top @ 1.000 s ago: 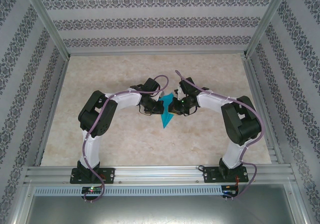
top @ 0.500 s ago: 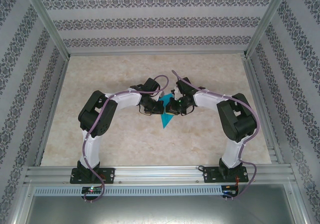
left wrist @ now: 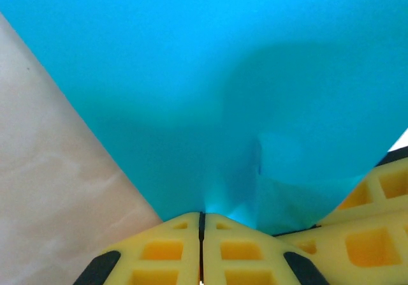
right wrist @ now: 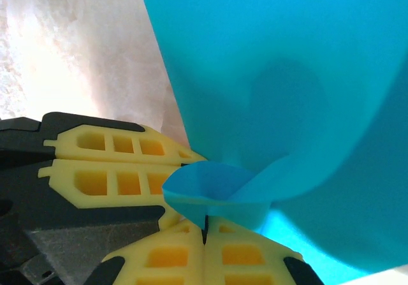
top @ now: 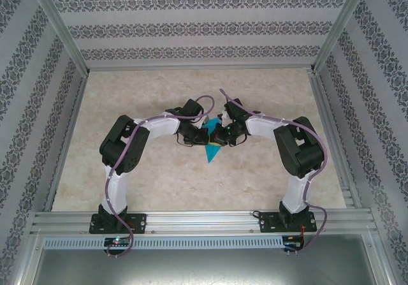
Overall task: Fold a paper plane with a square sheet of paper (pick it up from the middle)
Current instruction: Fourth fold the wing at the center of the table.
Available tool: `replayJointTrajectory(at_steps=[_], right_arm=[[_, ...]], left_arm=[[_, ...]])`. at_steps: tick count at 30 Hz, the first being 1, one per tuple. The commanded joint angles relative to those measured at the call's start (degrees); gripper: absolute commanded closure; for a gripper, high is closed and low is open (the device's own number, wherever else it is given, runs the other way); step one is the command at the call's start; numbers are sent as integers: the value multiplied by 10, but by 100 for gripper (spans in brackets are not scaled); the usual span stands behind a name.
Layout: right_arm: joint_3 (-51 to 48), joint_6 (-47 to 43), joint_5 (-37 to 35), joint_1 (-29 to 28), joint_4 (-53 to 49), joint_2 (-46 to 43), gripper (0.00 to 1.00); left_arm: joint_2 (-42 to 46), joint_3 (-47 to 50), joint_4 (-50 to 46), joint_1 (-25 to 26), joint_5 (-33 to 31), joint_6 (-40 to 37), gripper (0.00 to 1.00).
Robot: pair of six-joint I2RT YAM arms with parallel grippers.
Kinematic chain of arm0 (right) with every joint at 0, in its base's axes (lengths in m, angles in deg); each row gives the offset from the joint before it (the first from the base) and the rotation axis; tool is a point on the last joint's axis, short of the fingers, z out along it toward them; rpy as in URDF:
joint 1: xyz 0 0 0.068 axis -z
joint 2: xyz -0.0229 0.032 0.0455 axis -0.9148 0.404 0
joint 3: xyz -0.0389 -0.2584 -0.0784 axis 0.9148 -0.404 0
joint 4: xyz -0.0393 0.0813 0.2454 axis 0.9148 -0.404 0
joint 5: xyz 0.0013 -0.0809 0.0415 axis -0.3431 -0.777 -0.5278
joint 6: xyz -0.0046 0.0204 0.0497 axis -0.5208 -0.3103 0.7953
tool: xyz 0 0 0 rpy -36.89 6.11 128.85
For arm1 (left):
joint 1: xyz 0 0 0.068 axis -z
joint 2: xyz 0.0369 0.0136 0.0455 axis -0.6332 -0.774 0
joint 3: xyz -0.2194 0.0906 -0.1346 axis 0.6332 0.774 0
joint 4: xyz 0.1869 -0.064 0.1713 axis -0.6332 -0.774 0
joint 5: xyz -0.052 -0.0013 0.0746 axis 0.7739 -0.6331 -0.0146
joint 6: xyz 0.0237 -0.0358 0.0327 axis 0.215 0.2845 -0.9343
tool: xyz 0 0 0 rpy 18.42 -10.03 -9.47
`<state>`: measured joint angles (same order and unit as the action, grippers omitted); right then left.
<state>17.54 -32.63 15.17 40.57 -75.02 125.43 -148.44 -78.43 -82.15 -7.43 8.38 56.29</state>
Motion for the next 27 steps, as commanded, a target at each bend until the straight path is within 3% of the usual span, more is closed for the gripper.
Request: replayJointTrajectory(at_steps=[1,12,27], right_arm=[[-12,21,9,4,54,19,95],[-40,48,22,13,103,23,95],[-40,24,18,14,82,29,95]], left_arm=[[-15,33,-14,-6,0,8,91],[7,53,25,-26,31,32,95],[31,46,40,-36,50,49,95]])
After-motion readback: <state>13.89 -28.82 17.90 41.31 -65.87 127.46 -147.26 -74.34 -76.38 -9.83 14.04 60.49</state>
